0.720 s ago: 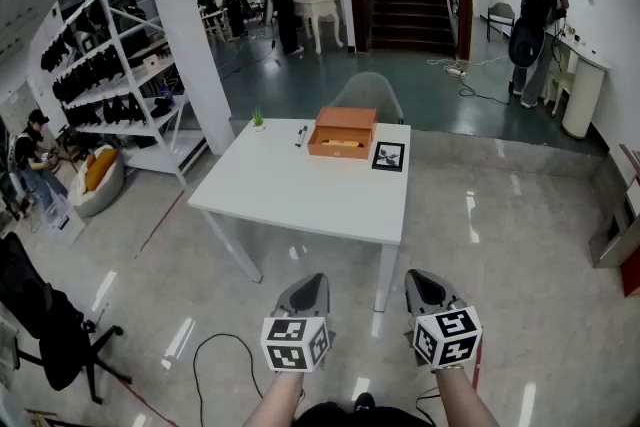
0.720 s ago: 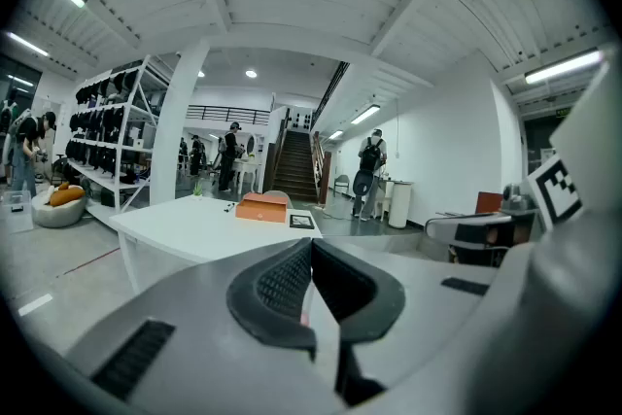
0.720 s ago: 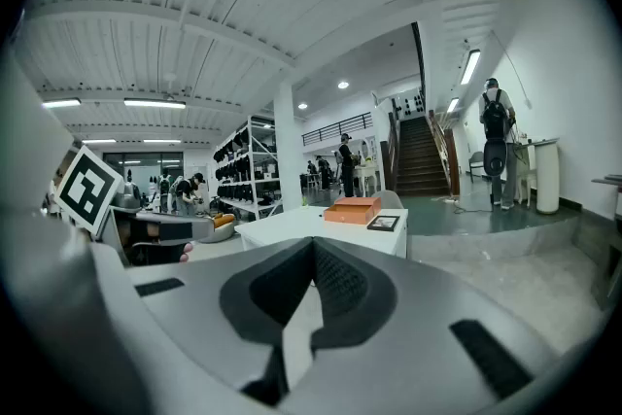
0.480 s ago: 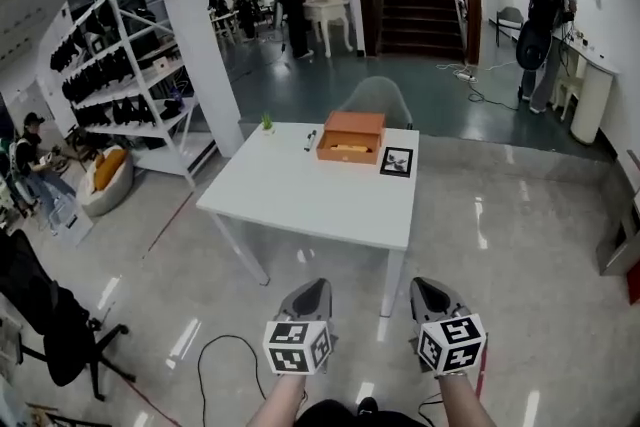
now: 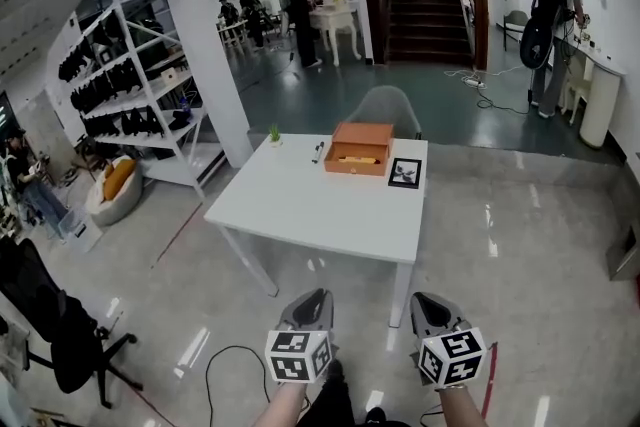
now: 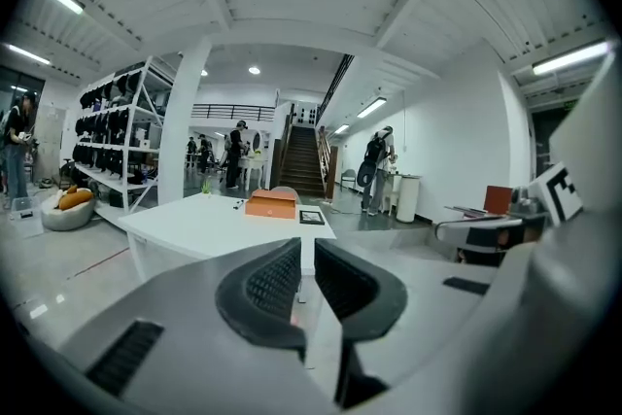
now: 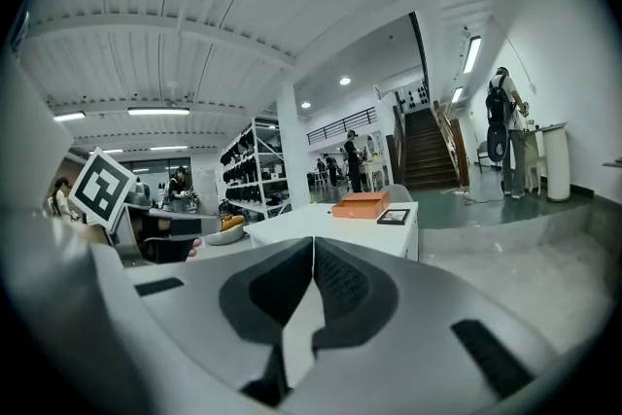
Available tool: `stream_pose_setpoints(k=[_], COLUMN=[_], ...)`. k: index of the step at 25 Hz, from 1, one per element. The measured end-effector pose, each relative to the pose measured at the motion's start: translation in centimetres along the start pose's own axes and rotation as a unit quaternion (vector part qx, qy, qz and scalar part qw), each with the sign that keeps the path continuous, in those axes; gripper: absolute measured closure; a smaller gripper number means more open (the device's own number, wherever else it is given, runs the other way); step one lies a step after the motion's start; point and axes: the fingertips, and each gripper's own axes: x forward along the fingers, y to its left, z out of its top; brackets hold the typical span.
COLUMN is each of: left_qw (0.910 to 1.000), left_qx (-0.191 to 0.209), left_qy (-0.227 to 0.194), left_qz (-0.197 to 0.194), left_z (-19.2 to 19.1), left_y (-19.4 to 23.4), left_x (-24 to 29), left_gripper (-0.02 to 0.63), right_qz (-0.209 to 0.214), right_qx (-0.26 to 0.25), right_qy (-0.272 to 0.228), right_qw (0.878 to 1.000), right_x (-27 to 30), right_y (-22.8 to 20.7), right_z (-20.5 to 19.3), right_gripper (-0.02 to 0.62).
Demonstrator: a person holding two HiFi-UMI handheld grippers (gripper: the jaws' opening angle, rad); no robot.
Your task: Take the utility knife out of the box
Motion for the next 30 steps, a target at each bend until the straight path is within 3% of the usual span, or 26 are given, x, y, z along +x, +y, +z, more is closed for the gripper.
stream_pose_setpoints(k=[9, 17, 30], left_qw=[0.9997, 0.9993, 0.9976], left_qx=[-0.021, -0.03, 0.003], left_qy=[0.0, 0.007, 0.013], left_qz=[-0.01, -0.023, -0.068], left_z=[0.6, 2.5, 8.2], left_y=[4.1, 9.7, 20.2], left_x=[4.3, 12.5, 26.0], left_gripper=[0.546, 0.5, 0.471], right_qz=[0.002, -0.006, -0.067], right_qx=[0.004, 0.009, 0.019], right_qy=[0.008, 0.014, 0.021], right_qw=[1.0, 1.0, 0.997], right_x=[5.5, 14.1, 29.4], right_y=[-0.5, -2.7, -6.1], right_z=[0.4, 2.6, 6.9], right_gripper=[0.595, 0.595, 0.595])
